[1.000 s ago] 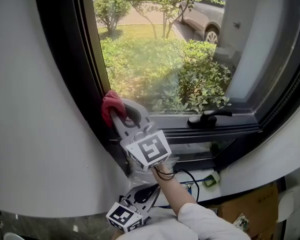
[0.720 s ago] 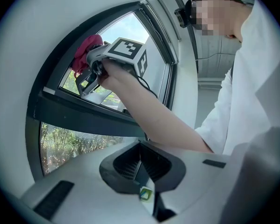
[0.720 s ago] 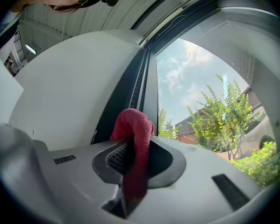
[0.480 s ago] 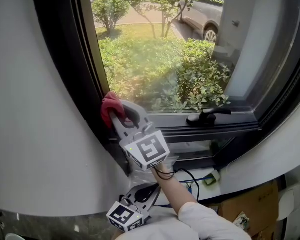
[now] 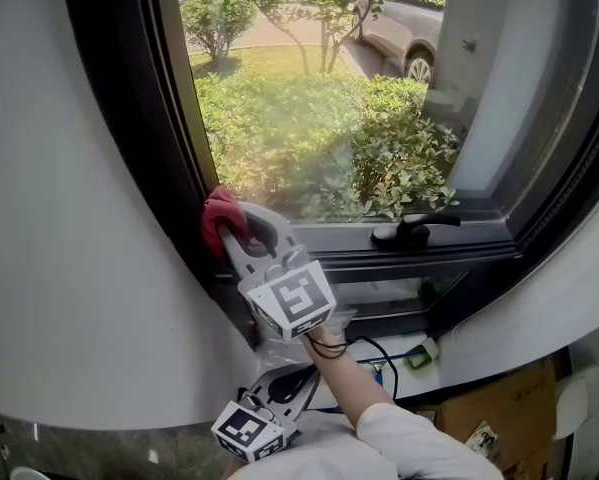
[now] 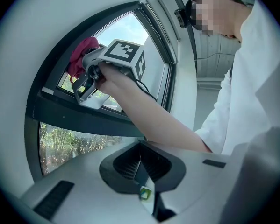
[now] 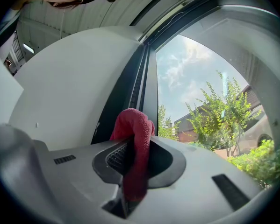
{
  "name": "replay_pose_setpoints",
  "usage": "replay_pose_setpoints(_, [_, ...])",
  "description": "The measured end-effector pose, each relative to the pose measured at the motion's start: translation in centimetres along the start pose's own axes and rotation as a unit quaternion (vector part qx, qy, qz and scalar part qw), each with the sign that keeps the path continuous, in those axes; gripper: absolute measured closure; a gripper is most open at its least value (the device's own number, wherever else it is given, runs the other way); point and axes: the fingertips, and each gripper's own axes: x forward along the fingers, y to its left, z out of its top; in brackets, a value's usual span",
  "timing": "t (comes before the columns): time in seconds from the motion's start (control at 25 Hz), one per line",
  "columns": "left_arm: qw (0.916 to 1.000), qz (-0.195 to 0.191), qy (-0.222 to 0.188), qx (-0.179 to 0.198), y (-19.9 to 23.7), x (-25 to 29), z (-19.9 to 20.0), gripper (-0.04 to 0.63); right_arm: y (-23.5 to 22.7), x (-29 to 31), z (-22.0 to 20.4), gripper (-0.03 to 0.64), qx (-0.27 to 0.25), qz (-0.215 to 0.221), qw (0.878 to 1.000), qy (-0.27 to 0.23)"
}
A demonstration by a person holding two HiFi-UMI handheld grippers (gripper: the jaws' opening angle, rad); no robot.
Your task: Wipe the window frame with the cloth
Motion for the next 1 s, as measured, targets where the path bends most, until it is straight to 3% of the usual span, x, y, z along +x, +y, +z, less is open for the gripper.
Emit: replay_pose_setpoints(1.0, [1.0, -0.001, 0.002, -0.005, -0.4, -0.3, 0.1, 0.584, 0.3, -0.6, -2.1, 0.548, -0.001, -0.004, 1.0, 0.03])
